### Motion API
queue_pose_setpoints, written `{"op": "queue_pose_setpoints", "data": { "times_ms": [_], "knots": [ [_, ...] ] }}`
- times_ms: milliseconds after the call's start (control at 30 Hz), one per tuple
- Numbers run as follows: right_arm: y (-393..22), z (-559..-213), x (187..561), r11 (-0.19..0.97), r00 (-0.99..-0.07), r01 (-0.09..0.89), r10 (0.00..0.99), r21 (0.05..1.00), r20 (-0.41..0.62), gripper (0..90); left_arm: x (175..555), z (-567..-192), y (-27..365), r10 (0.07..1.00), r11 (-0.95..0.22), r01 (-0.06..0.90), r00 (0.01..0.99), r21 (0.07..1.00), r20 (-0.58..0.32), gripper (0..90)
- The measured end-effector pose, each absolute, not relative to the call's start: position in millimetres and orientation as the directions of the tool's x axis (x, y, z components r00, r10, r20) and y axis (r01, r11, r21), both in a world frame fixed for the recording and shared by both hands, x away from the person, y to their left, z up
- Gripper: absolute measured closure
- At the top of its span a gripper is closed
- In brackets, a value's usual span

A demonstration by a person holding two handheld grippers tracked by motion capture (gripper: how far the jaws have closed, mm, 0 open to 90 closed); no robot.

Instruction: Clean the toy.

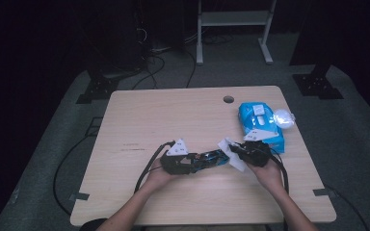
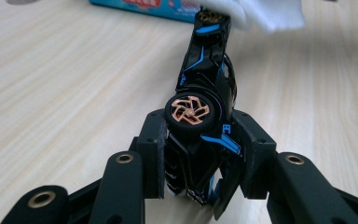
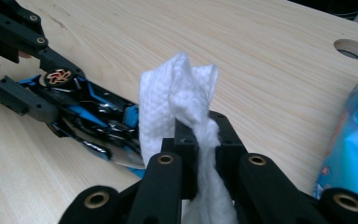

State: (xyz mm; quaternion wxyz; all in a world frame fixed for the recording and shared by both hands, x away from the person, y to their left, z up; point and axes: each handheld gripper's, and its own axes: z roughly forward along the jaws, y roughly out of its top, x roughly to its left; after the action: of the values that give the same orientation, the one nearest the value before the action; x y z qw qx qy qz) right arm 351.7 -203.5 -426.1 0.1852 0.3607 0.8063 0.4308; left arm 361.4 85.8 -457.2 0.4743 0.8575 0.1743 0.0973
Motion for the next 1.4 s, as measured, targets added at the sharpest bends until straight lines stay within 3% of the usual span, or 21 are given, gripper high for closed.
{"op": "queue_pose_setpoints", "data": {
  "times_ms": [233,533,633,867,1067,1300,1400],
  "knots": [
    [-178.1,-421.8,364.7,0.372,-0.695,0.410,0.719,0.833,0.020,82.4,368.8,-454.9,87.1,0.371,-0.509,0.160,0.927,0.846,0.048,60.0],
    [-102.4,-425.7,367.4,0.386,-0.792,0.372,0.606,0.844,0.072,82.3,377.9,-456.7,97.3,0.383,-0.507,0.174,0.923,0.844,0.039,59.9],
    [-89.4,-426.0,366.4,0.414,-0.811,0.337,0.584,0.846,0.037,82.3,380.0,-456.2,102.3,0.388,-0.512,0.171,0.920,0.842,0.049,59.9],
    [-126.3,-425.7,382.4,0.429,-0.748,0.365,0.664,0.827,-0.014,82.2,384.1,-458.6,109.9,0.390,-0.510,0.170,0.920,0.843,0.051,60.0],
    [-158.0,-428.3,390.3,0.347,-0.706,0.430,0.705,0.834,0.070,82.1,387.1,-460.2,110.2,0.404,-0.485,0.206,0.915,0.850,0.009,58.7],
    [-153.0,-432.5,384.1,0.377,-0.706,0.355,0.708,0.855,-0.019,82.1,391.1,-453.7,121.6,0.434,-0.373,0.311,0.891,0.874,-0.132,44.1],
    [-154.6,-433.3,382.8,0.370,-0.707,0.355,0.707,0.858,-0.012,82.1,393.5,-451.4,126.6,0.448,-0.325,0.335,0.878,0.884,-0.168,44.0]
  ]
}}
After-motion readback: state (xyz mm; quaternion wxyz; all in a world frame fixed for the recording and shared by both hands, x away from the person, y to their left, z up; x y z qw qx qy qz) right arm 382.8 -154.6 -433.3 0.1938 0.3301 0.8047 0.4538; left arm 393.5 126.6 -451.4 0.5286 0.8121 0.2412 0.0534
